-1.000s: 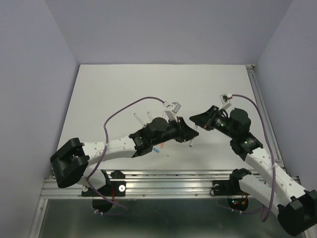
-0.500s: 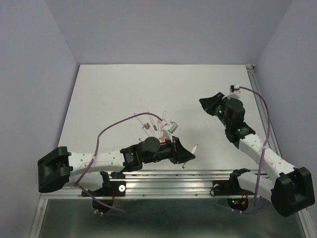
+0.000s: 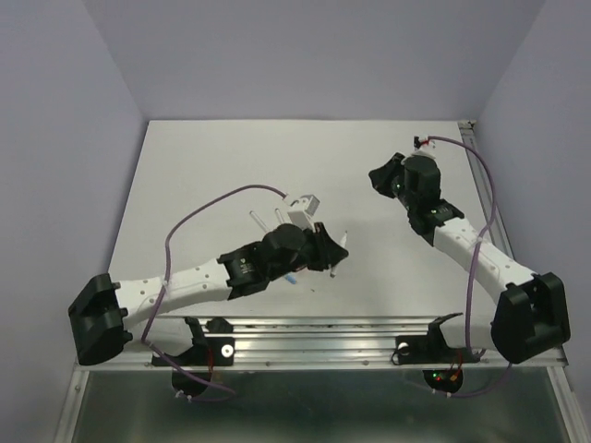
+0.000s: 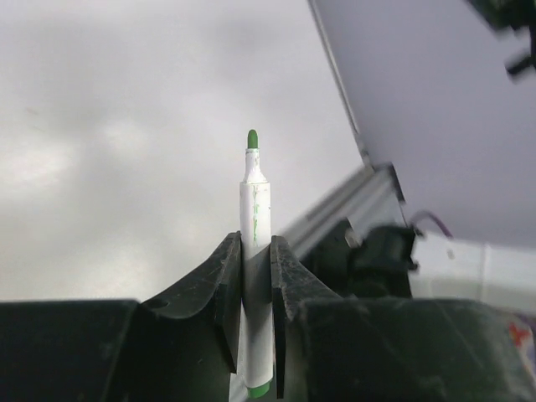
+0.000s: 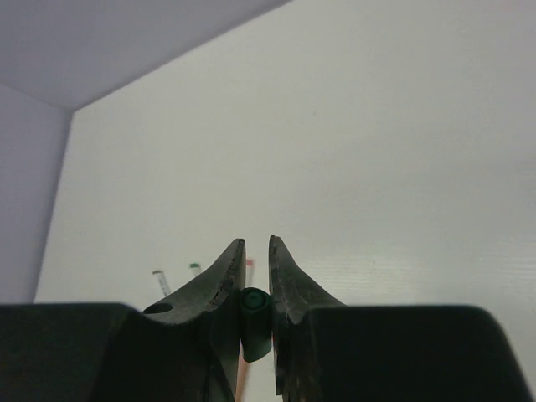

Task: Open the pen caps

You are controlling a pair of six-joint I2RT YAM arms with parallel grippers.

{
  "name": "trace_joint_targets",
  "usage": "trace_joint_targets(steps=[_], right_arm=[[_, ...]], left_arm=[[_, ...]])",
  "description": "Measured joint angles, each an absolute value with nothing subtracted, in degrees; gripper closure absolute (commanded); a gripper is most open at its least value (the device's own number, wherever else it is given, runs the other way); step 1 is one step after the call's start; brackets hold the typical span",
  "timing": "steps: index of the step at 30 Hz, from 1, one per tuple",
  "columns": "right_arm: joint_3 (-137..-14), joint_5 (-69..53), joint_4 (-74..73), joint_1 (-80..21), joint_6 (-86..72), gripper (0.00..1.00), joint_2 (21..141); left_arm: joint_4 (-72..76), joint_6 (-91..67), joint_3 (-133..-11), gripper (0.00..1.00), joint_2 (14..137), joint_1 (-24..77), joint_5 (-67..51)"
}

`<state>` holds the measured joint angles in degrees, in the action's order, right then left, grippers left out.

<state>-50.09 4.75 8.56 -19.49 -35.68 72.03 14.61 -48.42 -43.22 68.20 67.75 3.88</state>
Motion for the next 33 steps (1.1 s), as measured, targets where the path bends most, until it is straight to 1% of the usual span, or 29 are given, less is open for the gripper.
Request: trace_joint_targets(steps=[1,6,8,9,12,14,16,18,22,23,24,27,28,29,30,32,33], right_arm=[[-51.2,6.8,5.7,-19.5,-34.8,0.99,73.2],[-53.1,13.8,-3.7,-18.9,-31.9,0.98,78.5],[-53.9,16.0,-6.8,-18.4,-31.0,0.98,81.7],[-54.3,17.0,-8.5,-18.1,-30.6,0.96,83.6],[-55.0,18.7,-11.4,-17.5,-29.8,0.95,87.4],[-55.9,20.4,-14.0,-16.8,-29.1,0.93,90.4],[-56.6,21.3,-14.9,-16.4,-28.6,0.91,92.5],[-56.8,21.9,-15.7,-16.0,-28.1,0.88,94.3],[-56.8,22.5,-17.0,-15.5,-27.8,0.86,96.2],[-56.8,22.5,-17.1,-15.4,-27.8,0.84,96.6],[-56.8,22.5,-17.2,-15.4,-27.8,0.79,96.9],[-56.8,22.5,-17.2,-15.3,-27.8,0.73,98.0],[-56.8,22.5,-17.3,-15.3,-27.8,0.71,98.3],[-56.8,22.5,-17.4,-15.3,-27.8,0.67,98.6],[-56.8,22.3,-17.5,-15.3,-27.9,0.64,98.7],[-56.8,22.0,-17.6,-15.3,-27.9,0.58,98.7],[-56.8,21.8,-17.5,-15.3,-27.8,0.53,98.7]], left_arm=[[12.0,-48.2,-44.8,1.00,68.5,66.1,5.2],[0.2,-45.3,-51.2,1.00,69.9,49.3,10.6],[-4.7,-43.9,-54.1,1.00,72.5,43.2,14.1],[-6.8,-43.4,-55.7,1.00,74.4,40.5,15.3],[-13.5,-41.1,-61.5,1.00,82.1,33.3,18.7],[-16.0,-39.8,-63.5,0.97,85.3,30.2,19.3],[-18.7,-37.8,-65.4,0.97,89.4,25.7,20.0],[-20.2,-36.1,-66.3,0.96,91.3,22.3,20.2],[-20.9,-32.8,-67.0,0.97,93.5,15.5,18.9],[-20.9,-31.3,-67.4,0.97,94.2,13.4,18.4],[-20.9,-30.2,-67.9,0.97,94.9,12.1,18.1],[-20.7,-26.8,-70.2,0.90,98.2,9.3,17.7],[-20.1,-25.8,-70.7,0.89,99.4,9.1,17.4],[-19.6,-24.9,-70.8,0.84,100.4,9.0,17.1],[-19.4,-24.3,-70.8,0.82,101.0,9.0,17.0],[-19.4,-22.8,-70.8,0.81,102.7,9.0,16.7],[-19.4,-22.3,-70.8,0.80,103.1,9.0,16.7]])
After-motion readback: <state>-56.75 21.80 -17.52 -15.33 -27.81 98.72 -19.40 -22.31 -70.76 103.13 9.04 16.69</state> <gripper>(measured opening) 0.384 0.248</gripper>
